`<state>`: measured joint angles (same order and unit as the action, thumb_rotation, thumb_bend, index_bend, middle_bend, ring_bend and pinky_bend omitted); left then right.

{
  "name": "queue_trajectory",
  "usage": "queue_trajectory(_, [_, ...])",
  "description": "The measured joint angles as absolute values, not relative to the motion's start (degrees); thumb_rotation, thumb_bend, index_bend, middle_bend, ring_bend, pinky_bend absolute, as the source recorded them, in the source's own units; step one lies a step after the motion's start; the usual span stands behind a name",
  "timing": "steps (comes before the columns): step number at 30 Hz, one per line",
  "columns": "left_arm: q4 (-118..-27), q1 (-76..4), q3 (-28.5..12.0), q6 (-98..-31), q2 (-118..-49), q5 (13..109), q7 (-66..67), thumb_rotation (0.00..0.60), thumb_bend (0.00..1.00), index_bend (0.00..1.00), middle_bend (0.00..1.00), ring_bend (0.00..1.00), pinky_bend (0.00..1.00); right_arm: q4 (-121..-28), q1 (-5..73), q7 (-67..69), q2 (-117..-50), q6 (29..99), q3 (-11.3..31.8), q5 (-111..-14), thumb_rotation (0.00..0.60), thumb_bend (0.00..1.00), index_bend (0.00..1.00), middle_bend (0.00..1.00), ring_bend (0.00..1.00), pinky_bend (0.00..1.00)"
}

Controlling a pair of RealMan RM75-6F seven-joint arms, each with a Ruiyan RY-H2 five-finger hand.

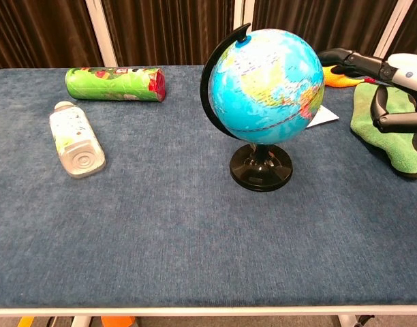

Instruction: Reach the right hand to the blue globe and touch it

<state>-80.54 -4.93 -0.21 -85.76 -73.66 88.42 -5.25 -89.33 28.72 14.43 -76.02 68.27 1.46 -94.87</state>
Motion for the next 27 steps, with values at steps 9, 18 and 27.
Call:
queue_trajectory(9, [-80.4,-4.9,-0.3,-85.6,-73.6,88.3,-5.4,0.600,0.00,0.06,0.05,0.00,0.08,-87.9,31.9,15.2,-76.3,63.0,4.1,-90.6,0.395,1.00,0.00,0.00,0.00,0.00])
queue_trajectory(18, [-80.2,-4.8,-0.4,-85.6,-73.6,88.1,-5.5,0.600,0.00,0.06,0.05,0.00,0.08,-85.8,35.9,15.4,-76.4,57.7,7.1,-86.2,0.394,1.00,0.00,0.00,0.00,0.00])
queue_trajectory(27, [-80.2,-4.9,-0.2,-85.5,-73.7,88.4,-5.3,0.600,0.00,0.06,0.05,0.00,0.08,-87.9,30.5,13.2,-74.4,66.9,3.2,-90.6,0.393,1.00,0.00,0.00,0.00,0.00])
